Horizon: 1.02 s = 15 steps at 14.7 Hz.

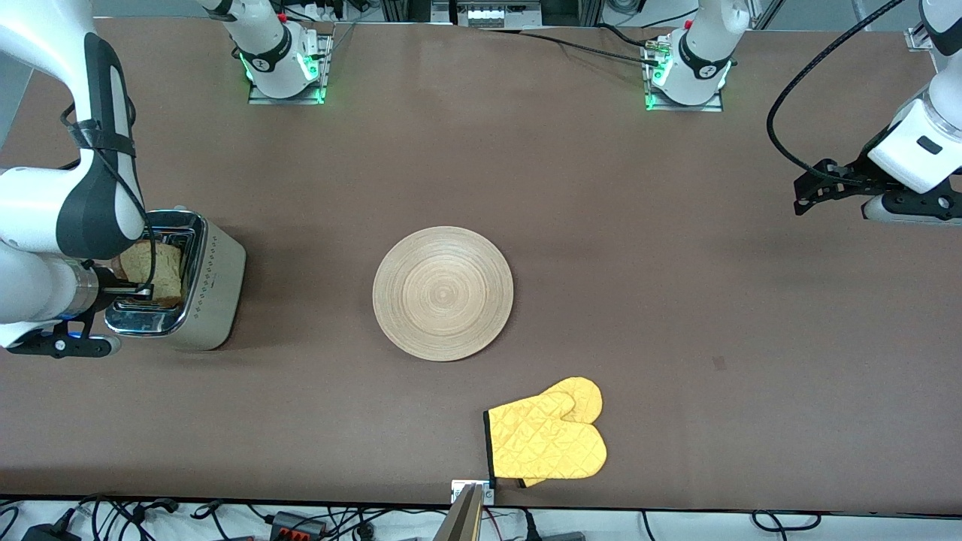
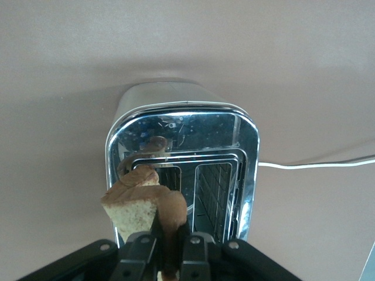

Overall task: Move plate and put bread in toaster
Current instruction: 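Lower the bread into the toaster slot with the right gripper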

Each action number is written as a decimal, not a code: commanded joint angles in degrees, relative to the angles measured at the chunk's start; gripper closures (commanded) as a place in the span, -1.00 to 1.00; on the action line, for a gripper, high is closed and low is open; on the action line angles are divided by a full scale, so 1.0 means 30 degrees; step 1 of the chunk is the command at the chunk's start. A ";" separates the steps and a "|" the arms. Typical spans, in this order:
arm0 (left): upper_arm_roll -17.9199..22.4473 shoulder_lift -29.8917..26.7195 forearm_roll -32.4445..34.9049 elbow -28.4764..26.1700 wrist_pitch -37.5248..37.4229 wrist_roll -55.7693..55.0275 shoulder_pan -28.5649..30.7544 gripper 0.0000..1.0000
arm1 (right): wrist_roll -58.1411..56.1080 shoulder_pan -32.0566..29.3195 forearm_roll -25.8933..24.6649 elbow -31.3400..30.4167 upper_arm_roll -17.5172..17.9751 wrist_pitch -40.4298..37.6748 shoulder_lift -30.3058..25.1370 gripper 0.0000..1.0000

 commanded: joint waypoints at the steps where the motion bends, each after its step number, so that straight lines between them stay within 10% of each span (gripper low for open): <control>1: 0.0054 0.0113 -0.0239 0.0494 -0.0138 0.0000 -0.0097 -1.00 | 0.0420 -0.0140 0.0426 -0.0651 0.0045 -0.0672 -0.0607 1.00; 15: 0.0025 0.0142 -0.0122 0.0552 -0.0343 -0.0117 -0.0185 -1.00 | 0.1505 -0.0345 0.1101 -0.0651 0.0015 -0.0622 -0.0551 1.00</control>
